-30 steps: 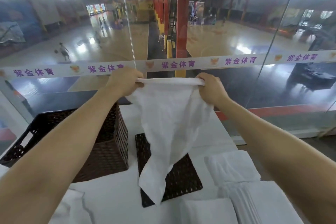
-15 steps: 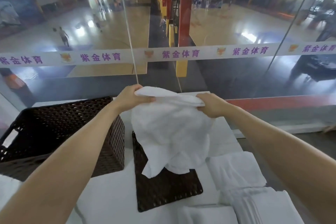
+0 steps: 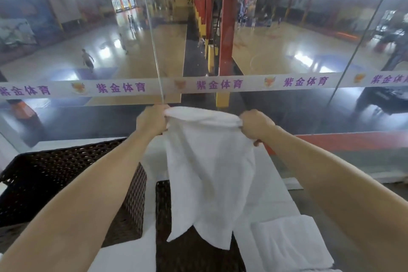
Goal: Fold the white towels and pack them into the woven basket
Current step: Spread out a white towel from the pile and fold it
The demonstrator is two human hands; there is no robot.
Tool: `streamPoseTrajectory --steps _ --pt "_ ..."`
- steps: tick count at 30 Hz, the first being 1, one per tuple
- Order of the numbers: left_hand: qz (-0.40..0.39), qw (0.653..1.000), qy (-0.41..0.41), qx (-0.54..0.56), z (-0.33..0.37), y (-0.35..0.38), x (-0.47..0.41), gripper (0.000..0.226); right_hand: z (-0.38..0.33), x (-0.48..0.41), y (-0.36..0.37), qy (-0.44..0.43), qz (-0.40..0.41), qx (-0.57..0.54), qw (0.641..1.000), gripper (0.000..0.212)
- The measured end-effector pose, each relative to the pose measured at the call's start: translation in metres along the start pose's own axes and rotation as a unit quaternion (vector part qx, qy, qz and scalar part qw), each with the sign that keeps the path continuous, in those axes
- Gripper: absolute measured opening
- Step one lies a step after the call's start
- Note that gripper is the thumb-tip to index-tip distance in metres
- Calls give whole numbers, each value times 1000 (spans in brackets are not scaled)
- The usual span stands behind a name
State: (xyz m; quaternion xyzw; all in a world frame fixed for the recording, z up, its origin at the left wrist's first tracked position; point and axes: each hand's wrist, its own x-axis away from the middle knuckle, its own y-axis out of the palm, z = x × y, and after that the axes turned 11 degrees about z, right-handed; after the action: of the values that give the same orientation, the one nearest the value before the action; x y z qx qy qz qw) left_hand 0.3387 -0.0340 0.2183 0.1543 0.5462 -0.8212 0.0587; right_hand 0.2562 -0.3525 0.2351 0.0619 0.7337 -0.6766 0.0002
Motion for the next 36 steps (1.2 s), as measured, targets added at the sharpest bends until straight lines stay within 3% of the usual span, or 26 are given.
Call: streamPoseTrajectory --steps 2,4,9,12,16,19,22,24,26,30,33,36 --pt "204 971 20 126 25 -31 -19 37 1 -21 -42 37 154 -88 983 22" --pt "297 930 39 215 45 -66 -28 43 -1 -26 -80 36 291 -157 943 26" --pt "402 889 136 169 38 -100 -16 61 -10 14 -99 2 464 -284 839 51" --pt "405 899 158 60 11 -76 29 61 1 38 -41 -50 452 -284 844 47" --pt "276 948 150 -55 -52 2 114 61 18 88 81 -67 341 -186 919 37" --pt "83 986 95 -112 -102 80 190 39 26 132 170 -46 134 -159 977 34" --pt "-53 993 46 -99 -150 145 250 35 29 172 233 -12 -26 -168 985 21" --pt "-98 992 49 -62 -173 167 269 32 32 192 255 3 -106 -178 978 15" --pt "-213 976 18 -47 -174 163 273 25 36 201 264 18 -162 -197 967 15" --pt "-460 884 -30 -84 -149 127 259 29 47 202 256 49 -263 -226 937 24" --pt "-530 837 -33 -130 -130 112 242 35 52 193 248 92 -374 -228 894 47" --pt "-542 829 -49 -125 -106 104 209 39 60 175 243 127 -469 -224 845 62"
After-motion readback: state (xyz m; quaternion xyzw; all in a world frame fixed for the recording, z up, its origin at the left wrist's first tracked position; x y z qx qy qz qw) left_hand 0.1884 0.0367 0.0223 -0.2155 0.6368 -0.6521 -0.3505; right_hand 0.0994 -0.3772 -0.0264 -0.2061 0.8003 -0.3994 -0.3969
